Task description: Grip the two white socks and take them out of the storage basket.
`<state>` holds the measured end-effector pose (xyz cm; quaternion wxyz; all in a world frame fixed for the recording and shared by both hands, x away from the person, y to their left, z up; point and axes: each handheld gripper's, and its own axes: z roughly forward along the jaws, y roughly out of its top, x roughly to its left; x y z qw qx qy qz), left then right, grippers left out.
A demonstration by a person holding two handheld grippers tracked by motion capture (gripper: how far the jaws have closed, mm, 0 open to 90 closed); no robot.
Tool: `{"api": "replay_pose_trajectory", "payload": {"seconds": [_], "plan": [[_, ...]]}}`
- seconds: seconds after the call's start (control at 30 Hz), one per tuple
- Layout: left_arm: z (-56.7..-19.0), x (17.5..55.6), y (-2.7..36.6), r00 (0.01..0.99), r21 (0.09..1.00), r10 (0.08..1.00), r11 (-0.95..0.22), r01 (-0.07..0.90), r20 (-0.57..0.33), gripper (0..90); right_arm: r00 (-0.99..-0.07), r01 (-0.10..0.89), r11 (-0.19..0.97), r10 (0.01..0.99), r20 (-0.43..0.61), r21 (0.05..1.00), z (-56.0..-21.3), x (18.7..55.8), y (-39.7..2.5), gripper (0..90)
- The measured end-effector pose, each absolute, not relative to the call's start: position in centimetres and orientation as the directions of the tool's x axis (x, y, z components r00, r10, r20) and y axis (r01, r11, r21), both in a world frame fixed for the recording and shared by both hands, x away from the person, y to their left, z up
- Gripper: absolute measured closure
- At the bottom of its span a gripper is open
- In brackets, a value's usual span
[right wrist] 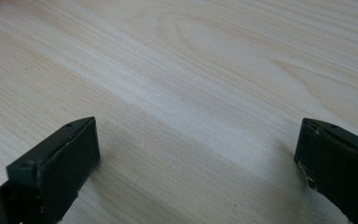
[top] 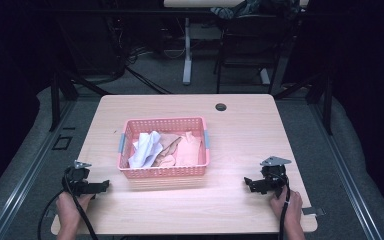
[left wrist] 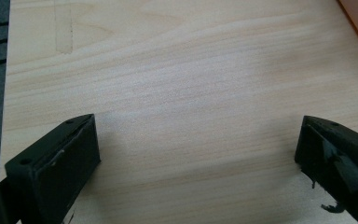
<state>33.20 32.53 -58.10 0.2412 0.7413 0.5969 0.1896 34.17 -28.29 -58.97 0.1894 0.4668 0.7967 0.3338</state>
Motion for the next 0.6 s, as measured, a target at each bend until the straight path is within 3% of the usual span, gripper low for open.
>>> {"api": "replay_pose_trajectory", "payload": {"seconds": [0.6], "plan": [[-57.68, 33.61, 32.69, 0.244, 0.537, 0.97, -0.197, 0.82, -0.017, 0.1, -0.492, 0.616, 0.341, 0.871, 0.009, 0.71, -58.98, 34.17, -28.28, 0.0]]}}
